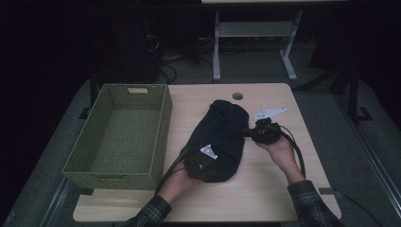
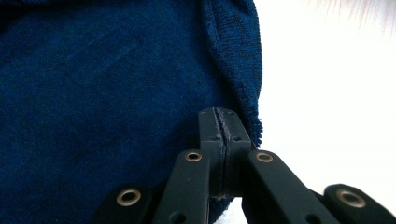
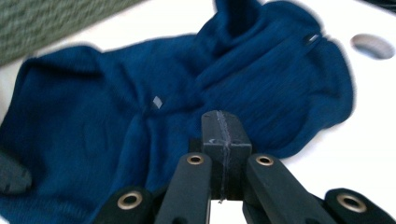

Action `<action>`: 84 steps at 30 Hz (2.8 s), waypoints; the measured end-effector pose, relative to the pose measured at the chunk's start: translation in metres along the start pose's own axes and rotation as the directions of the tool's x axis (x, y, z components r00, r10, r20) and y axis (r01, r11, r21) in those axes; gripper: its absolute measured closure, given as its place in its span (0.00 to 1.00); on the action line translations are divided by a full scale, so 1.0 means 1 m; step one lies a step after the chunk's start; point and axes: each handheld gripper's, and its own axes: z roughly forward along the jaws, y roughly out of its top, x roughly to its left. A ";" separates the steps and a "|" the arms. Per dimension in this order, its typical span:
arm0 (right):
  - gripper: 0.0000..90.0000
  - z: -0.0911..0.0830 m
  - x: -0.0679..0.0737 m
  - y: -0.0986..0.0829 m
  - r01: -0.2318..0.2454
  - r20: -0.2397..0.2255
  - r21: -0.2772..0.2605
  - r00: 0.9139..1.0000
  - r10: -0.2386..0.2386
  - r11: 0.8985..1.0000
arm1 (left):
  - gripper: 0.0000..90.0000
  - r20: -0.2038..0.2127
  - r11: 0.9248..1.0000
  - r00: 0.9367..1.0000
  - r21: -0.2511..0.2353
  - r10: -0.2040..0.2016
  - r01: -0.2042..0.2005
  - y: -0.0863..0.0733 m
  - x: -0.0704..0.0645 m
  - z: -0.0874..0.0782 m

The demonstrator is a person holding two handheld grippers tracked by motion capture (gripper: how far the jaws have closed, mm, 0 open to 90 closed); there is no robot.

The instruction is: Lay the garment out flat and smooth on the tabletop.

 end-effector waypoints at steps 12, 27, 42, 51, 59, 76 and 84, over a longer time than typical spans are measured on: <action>1.00 0.025 0.022 -0.038 -0.014 -0.065 0.054 0.998 0.017 0.998 | 0.99 0.003 1.000 1.000 -0.001 -0.002 0.002 0.000 0.000 0.000; 1.00 0.036 0.025 -0.051 -0.017 -0.051 0.081 0.998 0.021 0.997 | 0.98 -0.060 1.000 0.998 -0.013 -0.004 0.004 0.015 -0.001 -0.018; 1.00 0.031 0.022 -0.054 -0.021 -0.053 0.091 0.998 0.026 0.996 | 1.00 -0.275 0.984 0.947 -0.115 -0.165 0.138 0.049 0.065 -0.042; 1.00 0.030 0.020 -0.055 -0.020 -0.054 0.091 0.998 0.025 0.996 | 1.00 -0.387 0.968 0.891 -0.024 -0.239 0.250 0.042 0.094 -0.016; 1.00 0.027 0.017 -0.056 -0.019 -0.030 0.105 0.999 0.023 0.994 | 1.00 -0.406 0.968 0.884 -0.001 -0.231 0.253 0.036 0.096 -0.010; 1.00 0.003 0.008 -0.072 -0.045 0.048 0.137 0.998 0.039 0.990 | 1.00 -0.221 0.979 0.955 -0.009 -0.199 0.203 0.020 0.063 -0.008; 1.00 -0.014 0.013 -0.085 -0.046 0.040 0.158 0.998 0.040 0.986 | 1.00 -0.150 0.988 0.977 -0.004 -0.155 0.156 0.012 0.038 -0.006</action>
